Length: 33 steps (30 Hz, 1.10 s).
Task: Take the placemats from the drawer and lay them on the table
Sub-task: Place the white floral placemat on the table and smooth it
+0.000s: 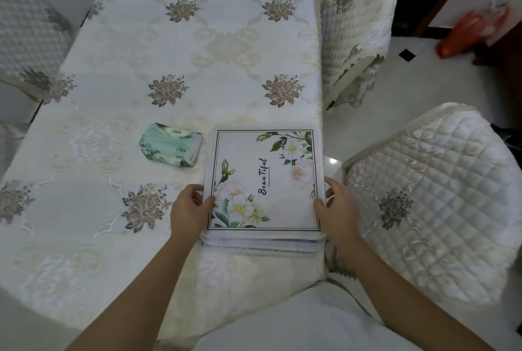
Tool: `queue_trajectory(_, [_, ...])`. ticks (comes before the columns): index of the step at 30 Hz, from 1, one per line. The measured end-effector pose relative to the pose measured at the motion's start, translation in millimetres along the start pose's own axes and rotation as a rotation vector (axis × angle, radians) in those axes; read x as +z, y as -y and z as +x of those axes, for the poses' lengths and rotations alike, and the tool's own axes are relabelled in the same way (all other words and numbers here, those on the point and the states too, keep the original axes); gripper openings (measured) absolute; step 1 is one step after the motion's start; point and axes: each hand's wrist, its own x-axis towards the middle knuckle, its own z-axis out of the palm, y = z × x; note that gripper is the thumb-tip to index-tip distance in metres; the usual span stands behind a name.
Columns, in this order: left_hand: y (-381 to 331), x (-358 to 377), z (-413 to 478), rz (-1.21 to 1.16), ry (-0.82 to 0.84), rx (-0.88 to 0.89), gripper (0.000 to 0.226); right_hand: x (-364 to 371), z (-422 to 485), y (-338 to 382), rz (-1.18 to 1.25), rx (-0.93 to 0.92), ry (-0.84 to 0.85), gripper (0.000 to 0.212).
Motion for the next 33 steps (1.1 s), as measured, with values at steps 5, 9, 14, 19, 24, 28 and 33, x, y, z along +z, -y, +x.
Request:
queue_trajectory(5, [-5, -4, -1, -0.137, 0.003, -0.006, 0.017, -10, 4, 3, 0.095, 0.045, 0.031, 0.034])
queue_trajectory(9, [-14, -14, -14, -0.214, -0.033, 0.036, 0.013, -14, 4, 8, 0.122, -0.023, 0.032, 0.025])
queue_trajectory(14, [-20, -41, -33, -0.322, -0.179, -0.002, 0.020, -21, 2, 23, 0.151, -0.194, 0.081, 0.023])
queue_trajectory(19, [-20, -53, -60, -0.349, -0.296, -0.048, 0.019, -27, 10, 35, 0.047, -0.283, 0.090, 0.017])
queue_trajectory(24, [-22, -51, -87, -0.361, -0.377, -0.065, 0.015, -29, 14, 42, 0.074, -0.323, 0.197, 0.017])
queue_trajectory(28, [-17, -62, -108, -0.407, -0.442, -0.098, 0.014, -32, 14, 53, 0.015, -0.401, 0.257, 0.014])
queue_trajectory(33, [-12, -80, -120, -0.448, -0.483, -0.092, 0.013, -30, 10, 76, -0.104, -0.492, 0.302, 0.013])
